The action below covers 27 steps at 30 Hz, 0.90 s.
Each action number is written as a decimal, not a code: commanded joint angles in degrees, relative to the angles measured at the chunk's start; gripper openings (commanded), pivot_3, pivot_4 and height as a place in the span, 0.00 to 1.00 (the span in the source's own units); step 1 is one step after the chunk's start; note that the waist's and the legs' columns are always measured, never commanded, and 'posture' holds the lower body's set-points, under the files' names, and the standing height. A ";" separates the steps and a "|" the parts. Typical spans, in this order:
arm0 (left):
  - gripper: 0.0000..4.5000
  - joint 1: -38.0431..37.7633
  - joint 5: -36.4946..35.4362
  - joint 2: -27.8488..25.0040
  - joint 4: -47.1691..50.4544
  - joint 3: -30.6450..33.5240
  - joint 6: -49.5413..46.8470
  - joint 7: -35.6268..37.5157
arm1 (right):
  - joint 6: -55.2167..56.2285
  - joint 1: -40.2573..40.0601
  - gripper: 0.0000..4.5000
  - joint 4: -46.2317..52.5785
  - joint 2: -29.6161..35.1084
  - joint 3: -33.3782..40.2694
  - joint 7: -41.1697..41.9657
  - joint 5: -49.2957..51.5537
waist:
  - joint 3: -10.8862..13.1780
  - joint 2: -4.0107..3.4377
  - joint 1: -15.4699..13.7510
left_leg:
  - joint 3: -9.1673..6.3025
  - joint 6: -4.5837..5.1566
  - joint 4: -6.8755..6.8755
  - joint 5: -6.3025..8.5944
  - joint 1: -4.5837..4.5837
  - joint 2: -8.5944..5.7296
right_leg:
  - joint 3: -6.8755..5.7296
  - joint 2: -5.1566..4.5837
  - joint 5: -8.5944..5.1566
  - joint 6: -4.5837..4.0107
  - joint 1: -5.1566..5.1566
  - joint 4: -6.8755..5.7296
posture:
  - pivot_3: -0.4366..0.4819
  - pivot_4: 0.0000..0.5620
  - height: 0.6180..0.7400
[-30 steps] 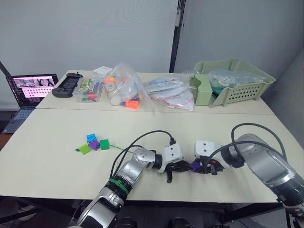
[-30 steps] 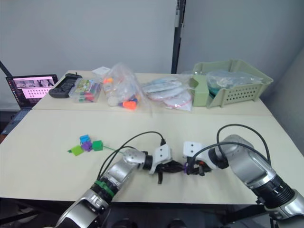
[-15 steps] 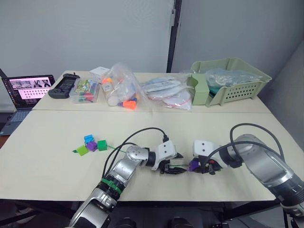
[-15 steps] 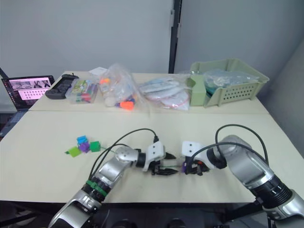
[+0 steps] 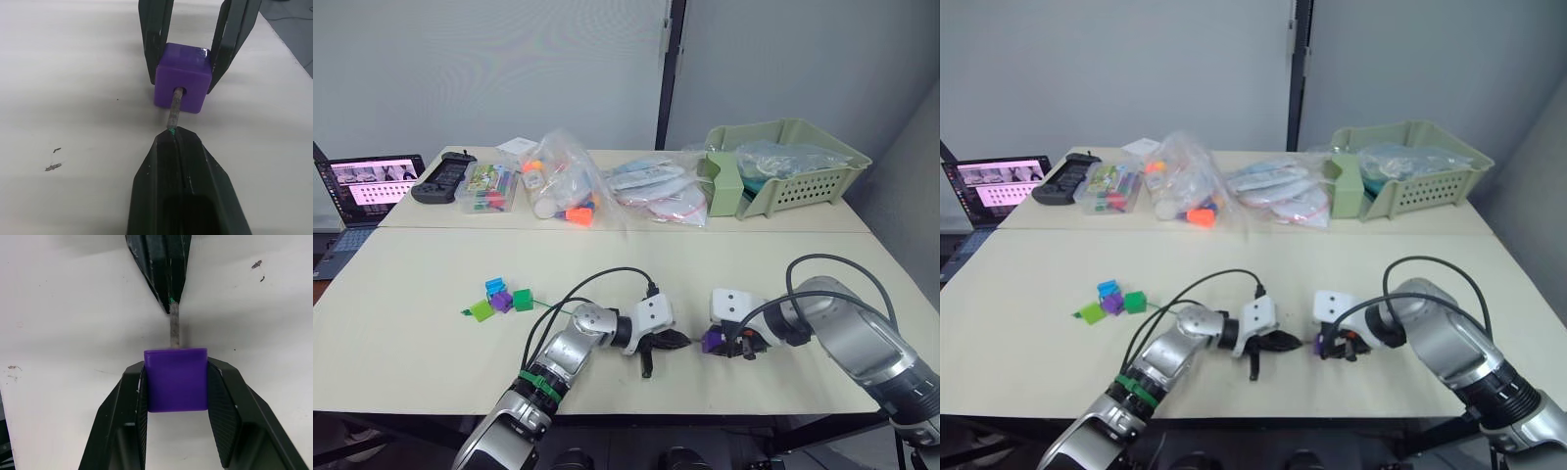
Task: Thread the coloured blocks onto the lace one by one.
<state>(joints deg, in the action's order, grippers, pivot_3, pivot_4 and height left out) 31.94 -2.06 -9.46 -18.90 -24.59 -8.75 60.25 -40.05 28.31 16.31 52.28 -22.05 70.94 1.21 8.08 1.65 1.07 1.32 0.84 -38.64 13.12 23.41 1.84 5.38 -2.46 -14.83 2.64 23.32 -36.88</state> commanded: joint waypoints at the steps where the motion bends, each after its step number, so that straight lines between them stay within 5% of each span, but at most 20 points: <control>1: 0.00 1.84 0.17 0.75 0.85 -0.29 0.33 -0.07 | 0.31 0.62 0.25 0.53 -1.14 -1.31 0.20 0.32 | 0.00 0.00 0.00 | 0.00 0.00 0.00 0.00 0.00 0.00 | 0.00 0.00 0.00 0.00 0.00 0.00 | 0.48 0.27 0.95; 24: 0.00 1.67 -0.87 0.32 2.69 0.69 -1.25 -0.79 | 0.15 6.76 0.25 -4.13 -8.54 -6.22 0.60 -2.46 | -0.01 0.09 1.82 | 0.00 0.00 0.02 0.00 -0.27 0.11 | 0.05 0.14 0.03 -0.05 -0.12 -0.12 | 0.48 0.27 0.95; 27: 0.20 1.39 -2.56 -0.05 4.35 1.56 -3.24 0.21 | 0.14 6.48 0.25 -4.17 -8.71 -6.18 0.49 -2.72 | -0.01 0.09 2.00 | -0.01 0.00 0.02 0.00 -0.27 0.14 | 0.05 0.17 0.03 -0.05 -0.11 -0.13 | 0.48 0.27 0.95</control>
<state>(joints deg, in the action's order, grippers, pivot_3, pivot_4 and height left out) 33.06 -2.51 -10.01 -17.90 -23.21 -11.45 59.48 -40.24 34.62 11.68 46.09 -26.57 72.77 -1.79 8.07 1.74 3.06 1.31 0.84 -38.62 13.12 23.14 1.99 5.44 -2.28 -14.80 2.58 23.22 -37.01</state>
